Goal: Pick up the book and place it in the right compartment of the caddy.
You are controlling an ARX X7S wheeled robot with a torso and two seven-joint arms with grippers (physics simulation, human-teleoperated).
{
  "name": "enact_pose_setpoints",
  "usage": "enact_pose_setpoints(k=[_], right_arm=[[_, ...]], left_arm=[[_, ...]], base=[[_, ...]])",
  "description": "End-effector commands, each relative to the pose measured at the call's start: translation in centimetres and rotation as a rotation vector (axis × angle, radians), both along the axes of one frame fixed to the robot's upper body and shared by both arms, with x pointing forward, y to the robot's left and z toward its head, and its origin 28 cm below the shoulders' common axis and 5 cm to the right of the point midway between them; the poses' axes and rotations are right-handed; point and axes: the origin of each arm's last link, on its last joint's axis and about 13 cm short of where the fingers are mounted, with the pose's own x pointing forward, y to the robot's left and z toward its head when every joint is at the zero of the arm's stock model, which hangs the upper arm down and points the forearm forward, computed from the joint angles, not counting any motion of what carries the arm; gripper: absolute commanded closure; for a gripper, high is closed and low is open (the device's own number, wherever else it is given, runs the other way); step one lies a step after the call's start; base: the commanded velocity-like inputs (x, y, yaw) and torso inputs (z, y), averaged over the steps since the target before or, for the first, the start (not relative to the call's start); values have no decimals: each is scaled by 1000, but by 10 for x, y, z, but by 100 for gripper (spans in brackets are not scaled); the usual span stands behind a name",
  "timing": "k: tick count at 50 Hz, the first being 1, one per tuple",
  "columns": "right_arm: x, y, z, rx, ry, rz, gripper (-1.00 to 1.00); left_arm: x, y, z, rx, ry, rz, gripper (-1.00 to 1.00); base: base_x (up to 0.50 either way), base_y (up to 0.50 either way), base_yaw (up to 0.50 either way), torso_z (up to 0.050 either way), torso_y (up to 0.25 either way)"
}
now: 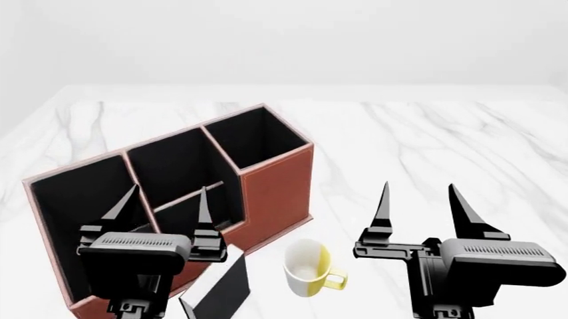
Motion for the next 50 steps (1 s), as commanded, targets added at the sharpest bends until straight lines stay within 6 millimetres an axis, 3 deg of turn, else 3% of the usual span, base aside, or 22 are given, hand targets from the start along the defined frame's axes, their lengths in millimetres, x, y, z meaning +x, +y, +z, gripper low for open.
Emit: enact_pose_setpoints(k=[1,10,14,22,32,50], right_arm=[[0,-2,-2,-9,-1,-16,-100],[0,-1,-5,-23,26,-14,-100],[-1,-2,-6,-18,30,-14,-100],[-1,-3,-8,-14,43,-9,-100],[-1,-5,-10,-9,56,-6,-100],[3,-7,-14,5,74,0,-100]], left_arm=[[1,1,-2,23,26,2,-100],[3,5,7,121,138,-81,-100],[-4,9,16,182,319,-271,-100],[-21,15,28,322,528,-469,-100],[-30,21,31,379,665,-538,-100],[-19,20,21,394,778,-544,-100]], base=[[500,0,0,0,0],[65,0,0,0,1],[0,0,0,0,0],[0,0,0,0,0],[0,0,0,0,0],[0,0,0,0,0]])
